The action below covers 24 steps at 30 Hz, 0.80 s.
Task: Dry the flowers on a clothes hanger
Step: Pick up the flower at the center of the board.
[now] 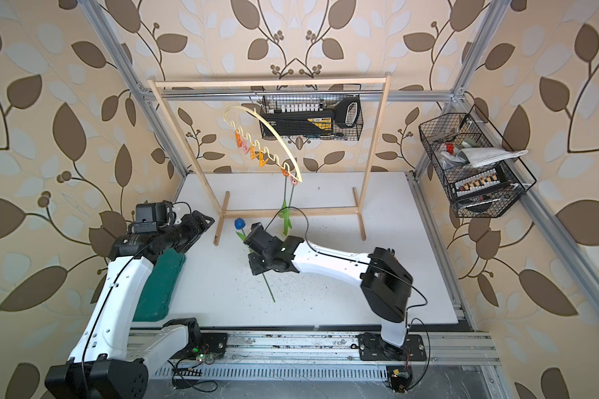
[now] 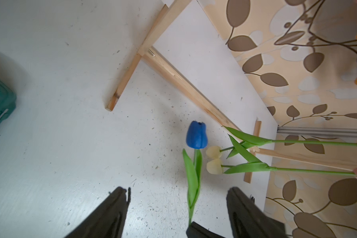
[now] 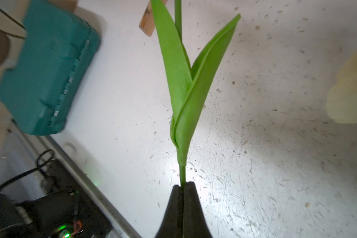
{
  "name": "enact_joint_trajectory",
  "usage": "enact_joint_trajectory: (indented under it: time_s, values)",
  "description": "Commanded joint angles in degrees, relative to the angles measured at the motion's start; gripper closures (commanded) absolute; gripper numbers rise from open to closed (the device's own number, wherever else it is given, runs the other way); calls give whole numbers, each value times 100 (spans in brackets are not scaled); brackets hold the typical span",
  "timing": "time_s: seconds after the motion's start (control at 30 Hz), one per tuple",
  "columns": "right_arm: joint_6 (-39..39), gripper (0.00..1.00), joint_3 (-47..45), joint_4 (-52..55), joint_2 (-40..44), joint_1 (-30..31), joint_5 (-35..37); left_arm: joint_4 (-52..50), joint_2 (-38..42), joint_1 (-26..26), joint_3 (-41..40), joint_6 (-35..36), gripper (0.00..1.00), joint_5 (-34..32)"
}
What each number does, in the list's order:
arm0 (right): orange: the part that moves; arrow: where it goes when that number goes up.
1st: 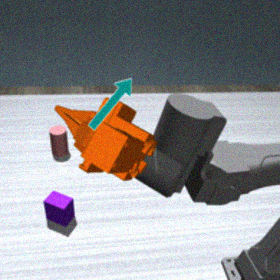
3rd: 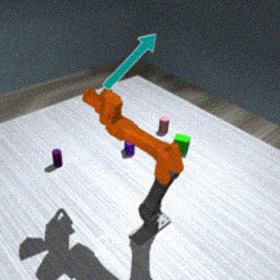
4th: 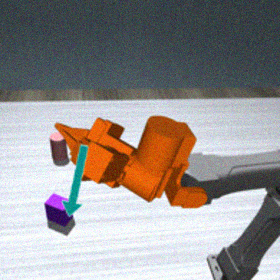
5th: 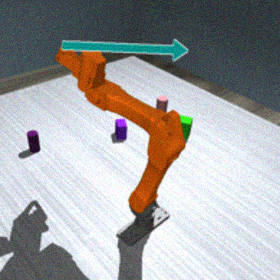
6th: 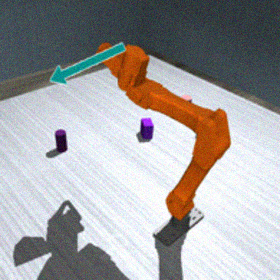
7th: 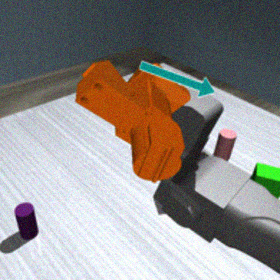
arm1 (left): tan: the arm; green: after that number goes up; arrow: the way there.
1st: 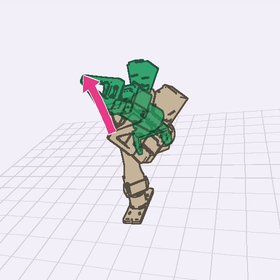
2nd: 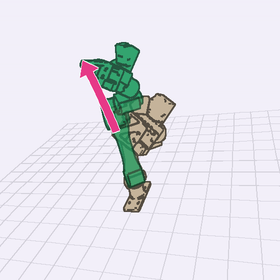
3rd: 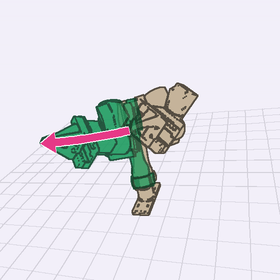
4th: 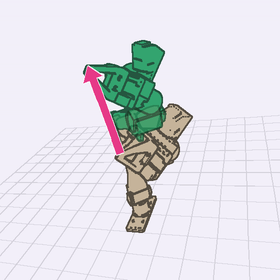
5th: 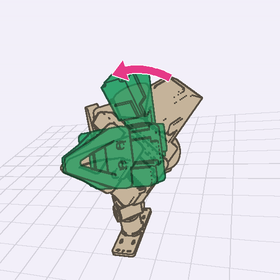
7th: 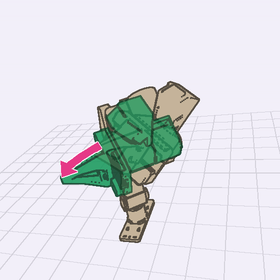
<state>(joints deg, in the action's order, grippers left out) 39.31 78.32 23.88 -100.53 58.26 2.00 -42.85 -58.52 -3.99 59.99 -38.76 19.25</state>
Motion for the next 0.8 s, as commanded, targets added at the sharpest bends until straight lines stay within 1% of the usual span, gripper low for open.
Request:
enact_joint_trajectory:
  time_s: [0.0, 0.1, 0.17, 0.23, 0.3, 0.37, 0.5, 0.57, 0.6, 0.67, 0.77]
  values:
    - [890, 100, -816, -833, 746, -358, -913, 359, 28, 202, 127, 340, 23, 578]
    - [1874, 100, -1677, -1652, 1492, -717, -1553, 459, 177, 677, 144, 510, 23, 421]
    - [2607, 100, -2270, -2225, 1939, -920, -1912, 471, 330, 1085, 179, 661, 23, 154]
    - [3235, 100, -2805, -2628, 2379, -1027, -2096, 476, 480, 1325, 205, 792, 24, 107]
    - [3854, 100, -3330, -2917, 2884, -1108, -2224, 507, 627, 1462, 249, 916, 24, 246]
    - [4331, 100, -3727, -3089, 3341, -1190, -2239, 631, 753, 1569, 246, 1006, 24, 491]
    - [5193, 100, -4185, -3184, 4105, -1440, -2107, 996, 860, 1801, 160, 1029, 25, 930]
    - [5800, 100, -4440, -3437, 4379, -1549, -1968, 1246, 870, 2046, 67, 1023, 26, 1129]
    - [6109, 100, -4552, -3561, 4468, -1586, -1886, 1346, 869, 2201, 26, 1033, 26, 1132]
    - [6694, 100, -4788, -3876, 4604, -1655, -1660, 1449, 873, 2680, 17, 1112, 27, 915]
    - [7293, 100, -5050, -4081, 4738, -1672, -1262, 1614, 874, 3378, 10, 1301, 28, 542]
